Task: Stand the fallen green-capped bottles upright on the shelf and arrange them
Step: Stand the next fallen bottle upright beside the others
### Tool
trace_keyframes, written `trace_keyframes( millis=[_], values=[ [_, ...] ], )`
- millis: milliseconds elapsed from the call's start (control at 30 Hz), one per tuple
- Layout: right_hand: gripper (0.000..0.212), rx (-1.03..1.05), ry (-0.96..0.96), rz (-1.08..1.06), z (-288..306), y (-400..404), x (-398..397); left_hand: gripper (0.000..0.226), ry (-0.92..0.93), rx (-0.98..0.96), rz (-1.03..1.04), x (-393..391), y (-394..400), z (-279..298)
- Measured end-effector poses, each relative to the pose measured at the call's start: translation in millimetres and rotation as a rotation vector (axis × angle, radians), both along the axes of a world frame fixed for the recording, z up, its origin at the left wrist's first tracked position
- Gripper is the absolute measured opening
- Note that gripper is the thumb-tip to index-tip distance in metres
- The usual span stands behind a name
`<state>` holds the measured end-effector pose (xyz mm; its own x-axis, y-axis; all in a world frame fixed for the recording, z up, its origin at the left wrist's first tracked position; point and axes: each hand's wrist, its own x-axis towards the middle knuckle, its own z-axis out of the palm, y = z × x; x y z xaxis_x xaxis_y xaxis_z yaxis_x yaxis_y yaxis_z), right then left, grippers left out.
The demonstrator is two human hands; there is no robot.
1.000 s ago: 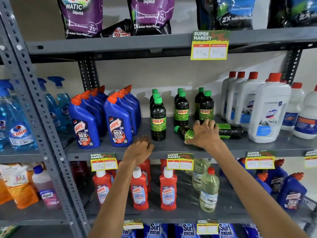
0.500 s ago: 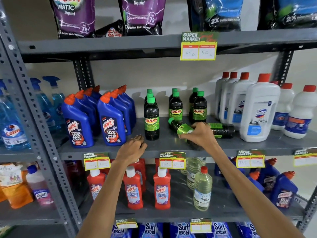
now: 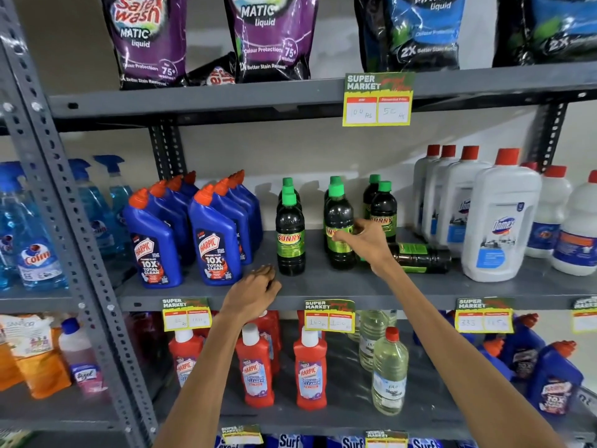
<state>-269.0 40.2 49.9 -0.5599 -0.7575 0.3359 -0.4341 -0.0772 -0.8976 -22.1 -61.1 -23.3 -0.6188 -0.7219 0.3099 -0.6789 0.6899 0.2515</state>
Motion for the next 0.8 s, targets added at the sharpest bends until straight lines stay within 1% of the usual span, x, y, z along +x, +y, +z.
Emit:
trace_keyframes(
  millis=[100, 233, 300, 367, 400, 500, 533, 567, 600, 667, 800],
  values=[
    [0.054, 0.041, 0.018, 0.030, -11.6, -8.1, -3.1, 0.052, 0.014, 0.005, 0.014, -1.2, -0.8, -0.2],
    [0.039, -0.001, -0.043, 0.065, -24.7, -12.7, -7.3, 0.053, 0.023, 0.012, 0.019, -0.8, -1.6, -2.5],
    [0.030, -0.010, -0.043, 0.102, -27.9, -13.5, -9.7, 0.051, 0.020, 0.010, 0.025, -1.6, -1.8, -2.5],
    [0.030, 0.017, -0.023, 0.139, -25.5, -14.9, -12.8, 0.052, 0.012, 0.012, 0.030, -2.2, -2.0, -1.8],
    [0.037, 0.020, -0.012, 0.152, -22.5, -15.7, -14.4, 0.052, 0.009, 0.014, 0.030, -2.2, -2.0, -1.6],
    [0.080, -0.036, -0.004, 0.093, -5.0, -15.6, -13.4, 0.053, 0.003, 0.014, 0.025, -2.7, -2.4, -1.7],
    [0.089, -0.059, 0.008, 0.054, 1.3, -15.8, -12.1, 0.053, 0.004, 0.012, 0.024, -2.9, -2.2, -1.8],
    [0.093, -0.065, 0.044, 0.015, 7.2, -16.4, -10.6, 0.053, 0.005, 0.009, 0.022, -2.9, -1.9, -1.8],
    [0.090, -0.059, 0.087, -0.012, 11.7, -17.8, -10.2, 0.053, 0.006, 0.006, 0.021, -3.0, -1.7, -1.7],
    [0.073, -0.022, 0.110, -0.005, 17.4, -20.7, -12.1, 0.054, 0.005, 0.002, 0.017, -2.8, -1.7, -1.7],
    [0.062, -0.033, -0.022, 0.108, 18.1, -21.1, -20.5, 0.054, 0.010, 0.014, 0.027, -2.6, -1.1, -1.2]
  ],
)
